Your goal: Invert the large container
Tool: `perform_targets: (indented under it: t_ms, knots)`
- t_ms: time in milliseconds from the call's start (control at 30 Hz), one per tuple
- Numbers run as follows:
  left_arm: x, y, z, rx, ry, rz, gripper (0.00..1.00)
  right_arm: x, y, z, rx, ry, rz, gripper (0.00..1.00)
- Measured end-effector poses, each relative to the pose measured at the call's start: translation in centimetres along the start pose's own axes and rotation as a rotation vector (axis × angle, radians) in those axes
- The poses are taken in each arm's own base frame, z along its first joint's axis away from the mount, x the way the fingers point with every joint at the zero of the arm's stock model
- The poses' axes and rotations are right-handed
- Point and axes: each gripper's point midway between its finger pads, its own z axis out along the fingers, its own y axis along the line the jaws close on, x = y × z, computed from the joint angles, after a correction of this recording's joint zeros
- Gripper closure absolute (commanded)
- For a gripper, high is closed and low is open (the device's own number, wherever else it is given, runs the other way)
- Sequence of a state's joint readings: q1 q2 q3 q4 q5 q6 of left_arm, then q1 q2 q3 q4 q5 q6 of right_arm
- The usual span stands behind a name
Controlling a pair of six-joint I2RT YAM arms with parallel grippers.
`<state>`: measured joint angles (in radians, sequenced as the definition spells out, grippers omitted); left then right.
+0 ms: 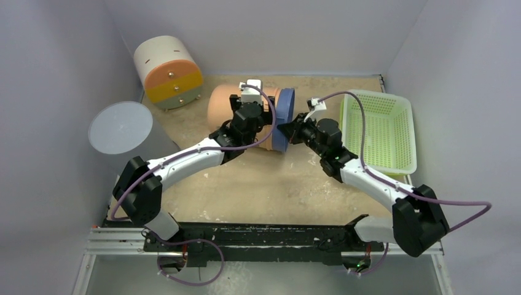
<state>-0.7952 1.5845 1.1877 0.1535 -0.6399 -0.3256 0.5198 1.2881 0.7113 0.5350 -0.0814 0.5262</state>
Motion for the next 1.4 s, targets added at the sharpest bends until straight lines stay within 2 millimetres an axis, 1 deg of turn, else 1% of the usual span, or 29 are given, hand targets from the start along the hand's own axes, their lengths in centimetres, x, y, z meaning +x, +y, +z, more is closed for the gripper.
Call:
perform_targets:
  t_ms: [267,300,333,367,400,433,467,500,600,700,800,900,967,1033,1067,1100,1167,1200,1267,1300,1367,1400]
  knots:
    - [-0.1,-1.1,0.1,0.062,-0.022,-0.022,0.12,-0.3,-1.5,-2.8,0.082,0.018,-0.058,1.0]
    - [0.0,0.1,0.4,0.011,-0.023,0.0,0.12,-0.3,-2.2,-3.3,0.109,0.02,-0.063,1.0]
    - [0.5,1.9,0.9,-0.046,-0.015,0.011,0.12,-0.5,-2.9,-3.9,0.14,0.016,-0.064,1.0]
    - [0.4,3.6,1.4,-0.105,-0.021,0.012,0.12,-0.7,-3.5,-4.4,0.161,0.01,-0.065,1.0]
    - [0.3,4.9,1.7,-0.145,-0.024,0.016,0.12,-1.1,-4.0,-4.9,0.185,0.003,-0.064,1.0]
    - [0.5,6.5,2.0,-0.196,-0.013,0.032,0.12,-1.6,-4.4,-5.5,0.21,-0.011,-0.069,1.0]
    - [1.2,7.9,2.3,-0.24,0.006,0.055,0.12,-2.1,-4.5,-6.0,0.225,-0.025,-0.075,1.0]
    - [2.1,8.8,2.4,-0.269,0.031,0.081,0.12,-2.5,-4.7,-6.6,0.241,-0.037,-0.085,1.0]
    - [5.3,9.7,2.6,-0.299,0.113,0.157,0.12,-3.7,-5.1,-8.3,0.277,-0.063,-0.124,1.0]
    - [7.1,9.7,2.4,-0.288,0.167,0.194,0.12,-4.1,-5.0,-8.7,0.282,-0.061,-0.141,1.0]
    - [7.0,8.7,2.0,-0.241,0.174,0.19,0.12,-4.0,-5.2,-8.4,0.285,-0.053,-0.152,1.0]
    - [5.2,6.7,1.0,-0.152,0.147,0.155,0.12,-3.6,-5.4,-7.3,0.281,-0.045,-0.155,1.0]
    - [2.8,4.7,-0.2,-0.061,0.102,0.111,0.12,-3.3,-5.7,-6.4,0.278,-0.039,-0.154,1.0]
    - [-0.5,2.5,-1.8,0.049,0.026,0.046,0.12,-2.7,-5.9,-5.5,0.269,-0.028,-0.151,1.0]
    - [-1.9,1.7,-2.4,0.094,-0.007,0.02,0.12,-2.3,-6.0,-5.1,0.263,-0.02,-0.149,1.0]
    - [-3.7,0.6,-3.3,0.156,-0.056,-0.017,0.12,-1.9,-6.1,-4.8,0.26,-0.014,-0.146,1.0]
    - [-5.9,-0.8,-4.2,0.24,-0.114,-0.055,0.12,-1.3,-6.2,-4.3,0.251,0.001,-0.14,1.0]
    - [-6.6,-1.5,-4.4,0.277,-0.137,-0.067,0.12,-1.0,-6.2,-4.1,0.245,0.008,-0.136,1.0]
    - [-6.7,-2.9,-4.4,0.349,-0.147,-0.069,0.12,-0.6,-6.2,-3.8,0.238,0.016,-0.131,1.0]
    - [-6.2,-3.6,-4.1,0.38,-0.14,-0.062,0.12,-0.5,-6.2,-3.7,0.232,0.018,-0.129,1.0]
    - [-4.6,-4.9,-3.5,0.43,-0.105,-0.044,0.12,-0.5,-6.0,-3.5,0.221,0.016,-0.128,1.0]
    - [-3.2,-5.6,-3.0,0.459,-0.074,-0.03,0.12,-0.5,-5.9,-3.5,0.217,0.016,-0.127,1.0]
